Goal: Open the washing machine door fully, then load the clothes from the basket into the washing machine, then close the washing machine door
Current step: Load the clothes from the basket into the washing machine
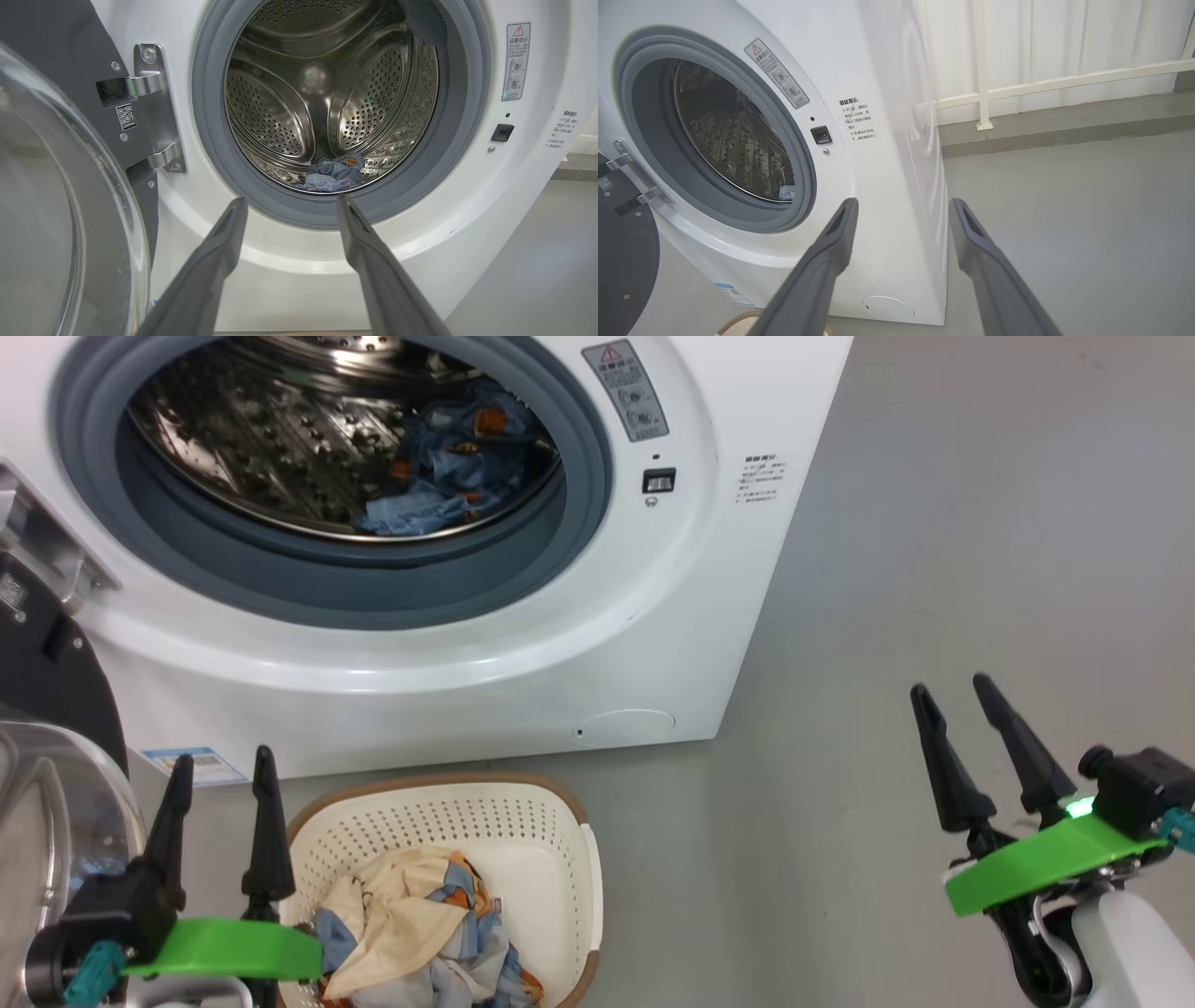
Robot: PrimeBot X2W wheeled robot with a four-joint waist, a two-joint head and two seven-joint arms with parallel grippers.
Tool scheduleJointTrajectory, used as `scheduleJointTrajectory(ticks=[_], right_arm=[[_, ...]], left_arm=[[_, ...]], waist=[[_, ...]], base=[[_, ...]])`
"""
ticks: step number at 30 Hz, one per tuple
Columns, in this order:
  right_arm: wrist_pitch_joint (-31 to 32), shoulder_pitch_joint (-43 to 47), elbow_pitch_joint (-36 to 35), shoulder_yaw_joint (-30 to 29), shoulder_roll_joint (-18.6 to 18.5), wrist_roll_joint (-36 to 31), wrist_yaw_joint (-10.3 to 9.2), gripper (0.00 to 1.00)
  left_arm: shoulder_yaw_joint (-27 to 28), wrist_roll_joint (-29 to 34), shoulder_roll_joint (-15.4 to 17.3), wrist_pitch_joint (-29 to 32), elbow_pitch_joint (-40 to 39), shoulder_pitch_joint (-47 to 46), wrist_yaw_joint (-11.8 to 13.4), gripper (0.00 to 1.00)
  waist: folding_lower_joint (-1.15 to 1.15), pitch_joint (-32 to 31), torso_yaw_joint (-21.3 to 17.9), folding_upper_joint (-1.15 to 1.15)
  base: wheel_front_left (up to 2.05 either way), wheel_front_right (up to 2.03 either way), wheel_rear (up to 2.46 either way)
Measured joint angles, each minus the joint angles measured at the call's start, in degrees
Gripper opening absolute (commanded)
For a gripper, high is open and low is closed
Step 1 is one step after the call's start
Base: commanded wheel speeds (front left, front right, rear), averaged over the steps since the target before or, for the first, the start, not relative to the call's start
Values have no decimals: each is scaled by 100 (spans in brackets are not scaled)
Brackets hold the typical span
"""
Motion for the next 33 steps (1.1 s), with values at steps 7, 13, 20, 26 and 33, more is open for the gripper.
scheduleJointTrajectory(ticks=[7,13,20,26,33], right_arm=[[0,176,43,48,-37,23,0,100],[0,209,38,43,-74,60,0,100],[0,319,8,24,-73,63,0,100],[0,319,1,22,-71,63,0,100],[0,319,-15,19,-68,62,0,100]], left_arm=[[-10,-2,-9,-1,-286,320,35,100],[-10,-94,-11,1,-378,503,88,100],[-43,-134,-69,7,-448,504,118,100],[-54,-142,-77,7,-447,504,141,100],[-79,-143,-75,7,-448,503,157,100]], waist=[[0,-207,22,0],[0,-337,59,0],[0,-323,106,0],[0,-303,102,0],[0,-275,90,0]], base=[[0,0,0],[0,0,0],[0,0,0],[0,0,0],[0,0,0]])
